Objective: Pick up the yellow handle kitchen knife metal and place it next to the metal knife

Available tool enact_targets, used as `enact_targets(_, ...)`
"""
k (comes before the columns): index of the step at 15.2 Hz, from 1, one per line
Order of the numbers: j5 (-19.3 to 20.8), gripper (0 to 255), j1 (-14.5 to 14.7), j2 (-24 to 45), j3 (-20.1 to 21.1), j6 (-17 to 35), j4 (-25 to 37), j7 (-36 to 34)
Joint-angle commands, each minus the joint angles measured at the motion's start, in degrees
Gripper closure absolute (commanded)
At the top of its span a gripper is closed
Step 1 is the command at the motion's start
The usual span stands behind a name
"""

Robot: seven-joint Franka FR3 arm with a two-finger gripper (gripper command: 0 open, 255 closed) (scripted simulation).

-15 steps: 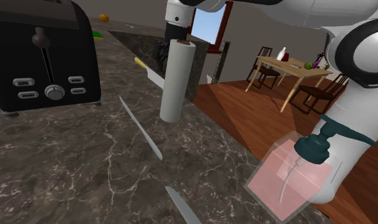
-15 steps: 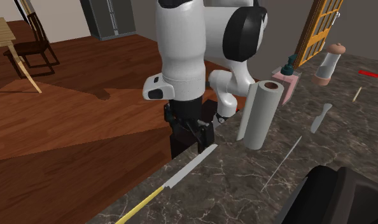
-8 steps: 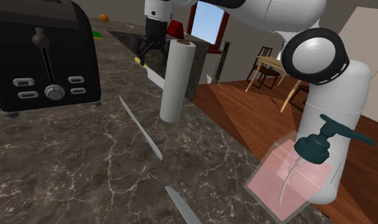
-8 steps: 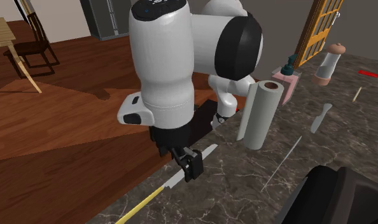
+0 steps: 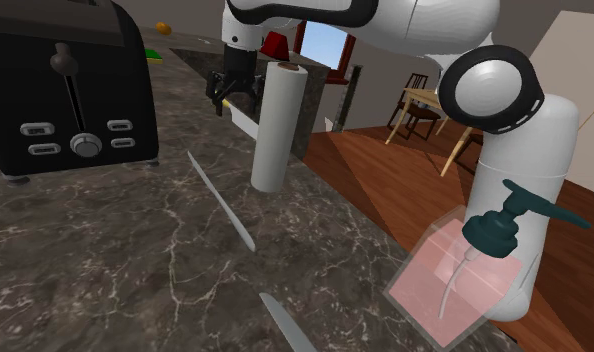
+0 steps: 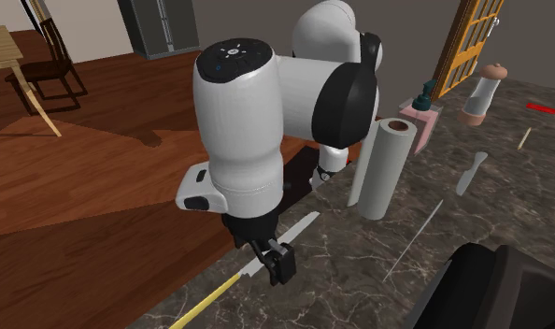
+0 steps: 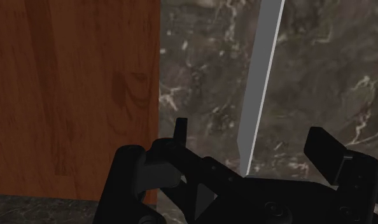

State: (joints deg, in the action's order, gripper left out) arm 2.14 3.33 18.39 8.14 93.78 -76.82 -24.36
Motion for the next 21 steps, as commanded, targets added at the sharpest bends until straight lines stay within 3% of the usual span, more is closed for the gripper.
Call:
enact_targets(1,0.01,0,-0.02,0.06,-0.01,0.46,-0.35,0.01)
enact_targets(7,0.01,0,-0.02,0.07,-0.01,0.44,-0.33,0.01)
enact_targets(8,0.01,255,-0.02,0.07,-0.01,0.44,-0.33,0.01)
enact_targets(17,0.01,255,-0.02,0.07,-0.01,0.44,-0.33,0.01)
enact_targets(21,0.1,255,0.15,0.79,0.01,-2.99,3.83,-0.02)
